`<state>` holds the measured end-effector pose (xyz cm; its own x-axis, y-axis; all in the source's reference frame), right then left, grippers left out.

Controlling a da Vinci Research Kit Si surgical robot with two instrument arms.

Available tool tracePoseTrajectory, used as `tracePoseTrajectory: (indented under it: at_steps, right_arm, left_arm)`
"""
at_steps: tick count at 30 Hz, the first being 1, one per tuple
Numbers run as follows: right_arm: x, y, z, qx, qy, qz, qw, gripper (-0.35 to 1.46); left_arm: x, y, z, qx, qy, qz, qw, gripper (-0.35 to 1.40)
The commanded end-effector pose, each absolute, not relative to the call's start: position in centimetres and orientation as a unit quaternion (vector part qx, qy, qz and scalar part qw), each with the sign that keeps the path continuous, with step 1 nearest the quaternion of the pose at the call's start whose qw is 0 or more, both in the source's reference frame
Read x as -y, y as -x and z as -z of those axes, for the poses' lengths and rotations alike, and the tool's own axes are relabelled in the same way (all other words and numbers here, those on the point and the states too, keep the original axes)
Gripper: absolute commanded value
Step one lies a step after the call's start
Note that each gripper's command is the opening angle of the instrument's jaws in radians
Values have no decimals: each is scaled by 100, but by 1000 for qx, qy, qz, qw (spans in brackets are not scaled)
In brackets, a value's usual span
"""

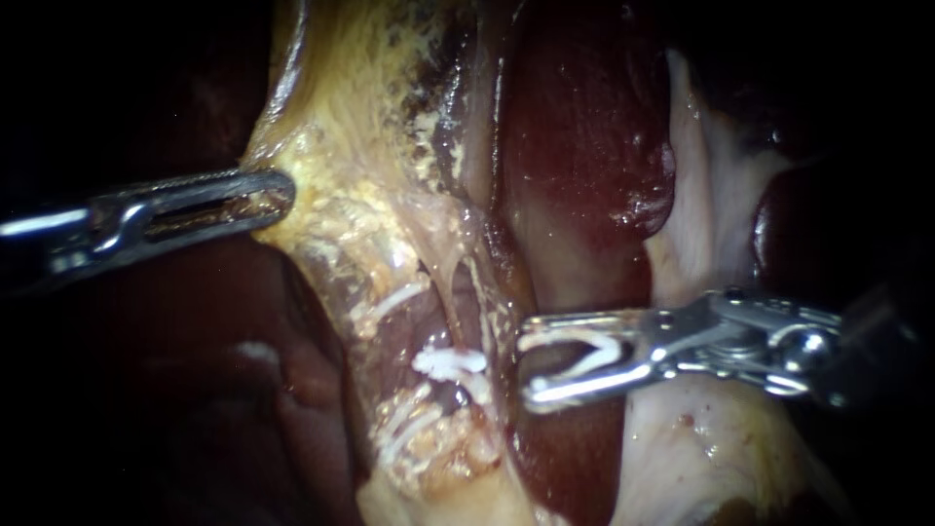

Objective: Clipping third clip right tube

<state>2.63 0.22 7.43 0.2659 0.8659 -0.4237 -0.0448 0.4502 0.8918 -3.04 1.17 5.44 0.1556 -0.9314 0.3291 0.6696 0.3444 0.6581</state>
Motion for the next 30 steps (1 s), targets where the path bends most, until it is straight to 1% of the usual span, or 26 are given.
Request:
tracePoseTrajectory:
  at_steps: [1, 5, 9, 15, 19, 21, 25, 30]
  right_arm:
    - [-25, -266, -747, -506, -403, -337, 684, 60]
    - [-31, -273, -759, -501, -396, -353, 683, 59]
    - [-36, -274, -770, -496, -391, -359, 687, 59]
    - [-39, -277, -779, -495, -387, -362, 688, 58]
    - [-37, -289, -785, -496, -387, -361, 689, 58]
    - [-34, -296, -788, -494, -392, -356, 689, 58]
    - [-23, -306, -792, -507, -414, -336, 677, 58]
    - [-15, -307, -779, -513, -442, -325, 660, 58]
  left_arm:
    - [-117, 304, -544, 358, -183, 542, 738, -35]
    - [-116, 304, -542, 357, -182, 543, 738, -35]
    - [-116, 304, -540, 359, -181, 541, 739, -35]
    - [-116, 304, -537, 360, -181, 542, 738, -35]
    - [-116, 305, -537, 360, -181, 542, 738, -35]
    - [-116, 305, -537, 360, -181, 542, 738, -35]
    - [-116, 305, -537, 360, -181, 542, 738, -35]
    - [-116, 304, -537, 360, -181, 542, 738, -35]
